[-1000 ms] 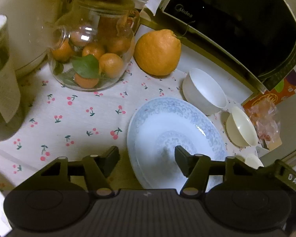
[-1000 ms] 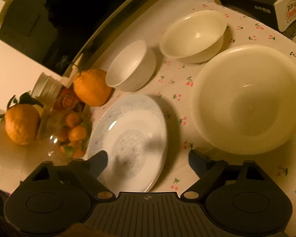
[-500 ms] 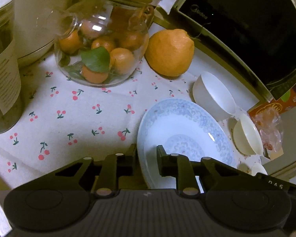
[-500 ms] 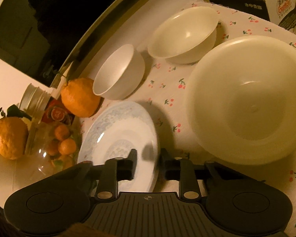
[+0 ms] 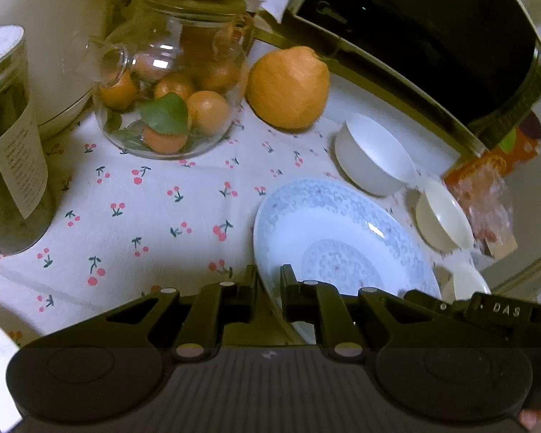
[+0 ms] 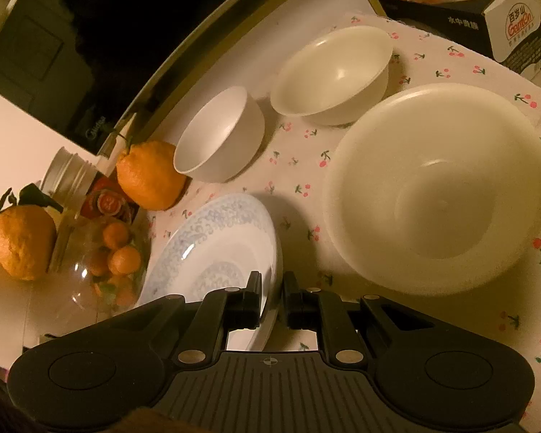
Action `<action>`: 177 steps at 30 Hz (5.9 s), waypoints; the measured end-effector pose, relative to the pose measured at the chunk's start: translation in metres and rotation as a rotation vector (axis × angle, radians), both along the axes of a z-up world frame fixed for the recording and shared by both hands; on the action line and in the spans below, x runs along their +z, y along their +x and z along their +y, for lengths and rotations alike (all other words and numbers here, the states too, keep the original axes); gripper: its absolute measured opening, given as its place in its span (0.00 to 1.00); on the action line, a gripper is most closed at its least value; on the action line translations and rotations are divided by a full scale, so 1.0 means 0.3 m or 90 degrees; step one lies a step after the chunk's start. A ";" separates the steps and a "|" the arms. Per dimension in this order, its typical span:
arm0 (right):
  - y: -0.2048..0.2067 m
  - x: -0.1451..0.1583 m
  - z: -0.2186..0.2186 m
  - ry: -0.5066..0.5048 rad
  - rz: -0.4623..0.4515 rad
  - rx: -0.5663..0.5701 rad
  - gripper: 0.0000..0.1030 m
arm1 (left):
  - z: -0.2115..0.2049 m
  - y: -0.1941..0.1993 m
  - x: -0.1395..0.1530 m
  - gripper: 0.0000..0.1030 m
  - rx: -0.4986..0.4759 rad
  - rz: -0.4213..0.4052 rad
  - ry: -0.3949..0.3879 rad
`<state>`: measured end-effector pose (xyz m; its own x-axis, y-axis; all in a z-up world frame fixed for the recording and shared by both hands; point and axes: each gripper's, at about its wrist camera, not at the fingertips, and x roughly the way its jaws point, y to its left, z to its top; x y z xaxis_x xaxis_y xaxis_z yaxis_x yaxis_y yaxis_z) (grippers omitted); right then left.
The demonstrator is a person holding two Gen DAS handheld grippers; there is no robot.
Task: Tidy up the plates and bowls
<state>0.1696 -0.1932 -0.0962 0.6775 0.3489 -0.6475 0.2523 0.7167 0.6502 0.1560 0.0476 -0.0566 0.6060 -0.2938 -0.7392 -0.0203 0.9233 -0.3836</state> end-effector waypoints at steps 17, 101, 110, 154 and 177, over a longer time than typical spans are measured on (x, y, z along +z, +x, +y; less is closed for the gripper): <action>-0.096 0.017 0.011 -0.035 0.039 0.073 0.13 | -0.021 -0.088 0.014 0.11 -0.082 0.017 0.072; -0.493 0.100 0.151 -0.207 -0.072 0.409 0.94 | 0.099 -0.609 0.064 0.97 -0.198 0.042 0.090; -0.490 0.074 0.179 -0.196 -0.062 0.417 0.94 | 0.091 -0.636 0.019 0.81 -0.217 0.067 0.065; -0.509 0.059 0.163 -0.198 -0.085 0.365 0.18 | 0.100 -0.653 0.017 0.17 -0.207 -0.003 0.112; -0.401 0.146 0.073 -0.148 -0.111 0.266 0.18 | 0.073 -0.527 0.096 0.14 -0.126 -0.043 0.048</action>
<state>0.0492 -0.1712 -0.0522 0.6157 0.4739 -0.6295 -0.1857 0.8637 0.4686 -0.0022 0.0695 -0.0279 0.5901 -0.3582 -0.7235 0.1881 0.9325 -0.3083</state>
